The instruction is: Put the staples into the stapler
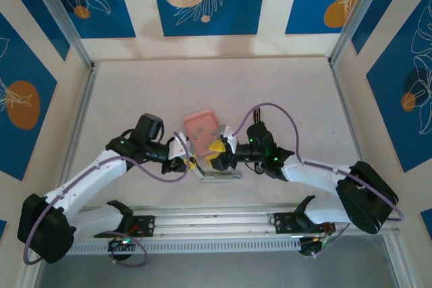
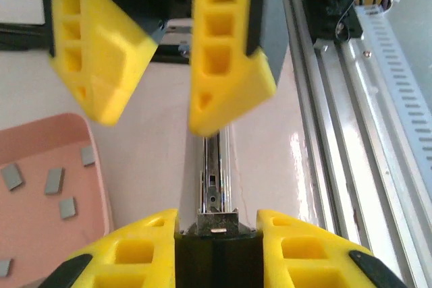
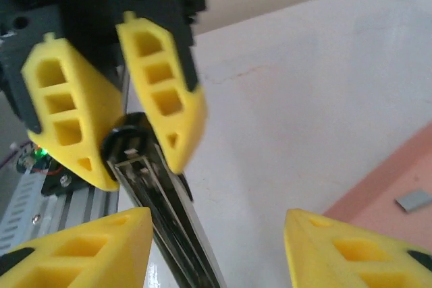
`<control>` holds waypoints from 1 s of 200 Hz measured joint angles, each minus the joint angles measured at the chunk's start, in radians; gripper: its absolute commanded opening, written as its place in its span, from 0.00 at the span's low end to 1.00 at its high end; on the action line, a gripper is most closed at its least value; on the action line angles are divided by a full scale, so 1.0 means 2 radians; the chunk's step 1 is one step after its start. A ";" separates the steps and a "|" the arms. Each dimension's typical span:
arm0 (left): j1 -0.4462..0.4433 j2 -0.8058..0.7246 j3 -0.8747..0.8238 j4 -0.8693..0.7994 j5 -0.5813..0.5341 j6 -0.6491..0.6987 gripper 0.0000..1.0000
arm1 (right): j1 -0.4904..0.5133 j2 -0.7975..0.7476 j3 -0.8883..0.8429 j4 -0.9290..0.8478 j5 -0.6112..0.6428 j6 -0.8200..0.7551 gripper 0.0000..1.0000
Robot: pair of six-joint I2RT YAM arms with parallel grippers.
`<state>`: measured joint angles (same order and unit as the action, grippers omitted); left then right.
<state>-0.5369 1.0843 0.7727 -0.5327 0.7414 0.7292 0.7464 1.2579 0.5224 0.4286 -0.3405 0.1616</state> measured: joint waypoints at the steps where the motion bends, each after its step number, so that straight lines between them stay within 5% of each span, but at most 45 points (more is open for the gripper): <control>1: 0.000 0.000 0.001 -0.002 -0.001 0.001 0.18 | -0.001 -0.001 0.001 -0.004 0.001 0.005 0.53; 89: 0.000 -0.011 0.041 -0.121 -0.073 0.051 0.18 | -0.011 -0.004 0.010 -0.212 0.044 0.275 0.45; 200: 0.000 -0.007 0.054 -0.146 -0.091 0.060 0.18 | -0.015 0.105 0.024 -0.214 0.010 0.339 0.29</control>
<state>-0.5369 1.0698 0.8799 -0.8242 0.5602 0.8494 0.7158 1.4670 0.5697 0.0006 -0.3206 0.8394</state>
